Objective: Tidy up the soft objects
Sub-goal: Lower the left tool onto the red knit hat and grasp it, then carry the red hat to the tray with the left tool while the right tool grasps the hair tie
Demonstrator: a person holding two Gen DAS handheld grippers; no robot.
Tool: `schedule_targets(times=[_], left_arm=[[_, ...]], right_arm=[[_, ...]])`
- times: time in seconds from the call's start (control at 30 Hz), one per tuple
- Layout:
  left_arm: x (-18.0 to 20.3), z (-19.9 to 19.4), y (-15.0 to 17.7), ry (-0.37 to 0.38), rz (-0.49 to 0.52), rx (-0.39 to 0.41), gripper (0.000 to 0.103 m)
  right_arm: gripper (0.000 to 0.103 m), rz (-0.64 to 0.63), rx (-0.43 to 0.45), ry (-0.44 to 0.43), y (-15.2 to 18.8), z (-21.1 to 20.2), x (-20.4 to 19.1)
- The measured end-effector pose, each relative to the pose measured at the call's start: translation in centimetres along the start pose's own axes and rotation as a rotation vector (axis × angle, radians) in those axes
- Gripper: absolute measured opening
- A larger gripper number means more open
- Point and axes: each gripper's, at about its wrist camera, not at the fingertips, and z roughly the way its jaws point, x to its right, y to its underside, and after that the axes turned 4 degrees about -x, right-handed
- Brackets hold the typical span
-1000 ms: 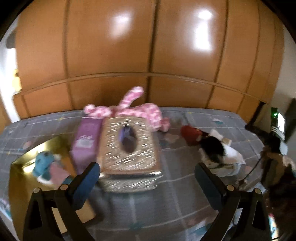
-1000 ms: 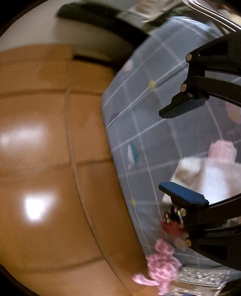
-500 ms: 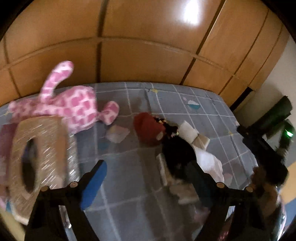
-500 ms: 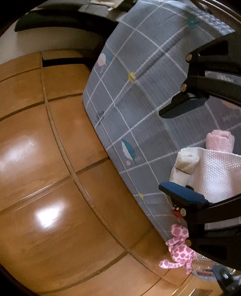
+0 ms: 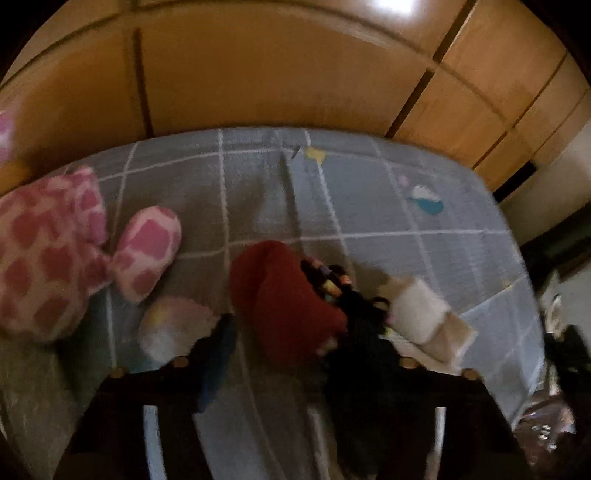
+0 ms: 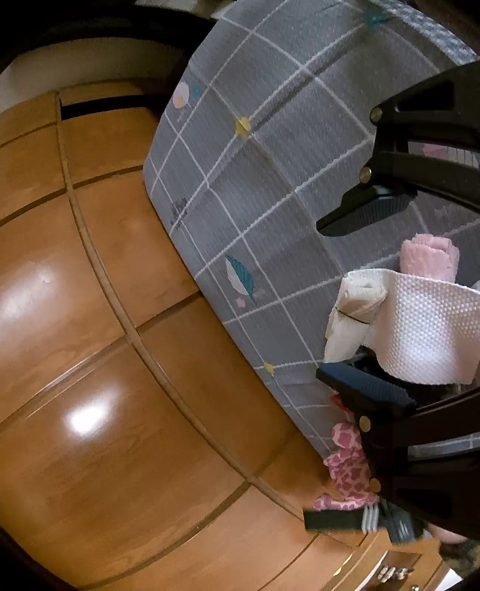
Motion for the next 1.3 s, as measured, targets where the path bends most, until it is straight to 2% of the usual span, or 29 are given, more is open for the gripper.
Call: schedule_targets(times=[0.07,0.17,0.27,0.33,0.5,0.57,0.6,0.73,0.83,0.93,1.1,1.13,1.2,1.3], left_arm=[[0.0,1.3,-0.3,-0.007,0.027,-0.026,0.056],[0.5,2.3,-0.4,0.003,0.078,-0.024,0.055],[0.9,3.1,-0.5,0.0,0.098,-0.027,0.038],[1.0,2.8,-0.3,0.011,0.105,-0.015,0.034],[-0.3,0.6,0.5,0.093,0.053,0.019,0.034],[-0.9,-0.6,0.8,0.101,0.034,0.038,0.034],[-0.9,-0.9,0.8,0.1,0.031,0.043,0.034],[-1.2,-2.0,1.6,0.066,0.049,0.054,0.034],[-1.3,-2.4,2.4,0.072,0.048,0.049,0.034],[-0.9,-3.3,3.5,0.088,0.055,0.056,0.034],[-0.5,-4.1,6.6,0.046,0.099,0.076,0.034],[-0.7,-4.1,7.2,0.047,0.096,0.072,0.034],[-1.0,-4.1,8.1,0.041,0.099,0.07,0.034],[-1.4,-4.1,9.1,0.017,0.111,0.071,0.034]], right_arm=[[0.072,0.006,-0.006,-0.005,0.0,0.1,0.1],[0.072,0.021,-0.014,-0.007,0.0,0.2,0.3],[0.072,0.021,-0.023,-0.009,0.0,0.5,0.2],[0.072,0.013,-0.019,-0.011,0.1,0.4,0.1],[0.072,-0.011,-0.03,-0.017,0.2,0.5,-0.2],[0.071,-0.027,-0.035,-0.014,0.2,0.6,-0.5],[0.067,-0.039,-0.04,-0.016,0.3,0.7,-0.8],[0.067,-0.084,-0.072,-0.015,0.7,1.3,-1.6],[0.067,-0.1,-0.081,-0.013,0.8,1.4,-1.8],[0.067,-0.11,-0.118,-0.029,1.0,2.0,-2.0],[0.067,-0.165,-0.155,-0.035,1.6,2.5,-3.2],[0.066,-0.175,-0.167,-0.039,1.7,2.6,-3.4],[0.056,-0.202,-0.218,-0.051,2.0,3.4,-4.2],[0.048,-0.233,-0.289,-0.058,2.3,4.8,-5.4]])
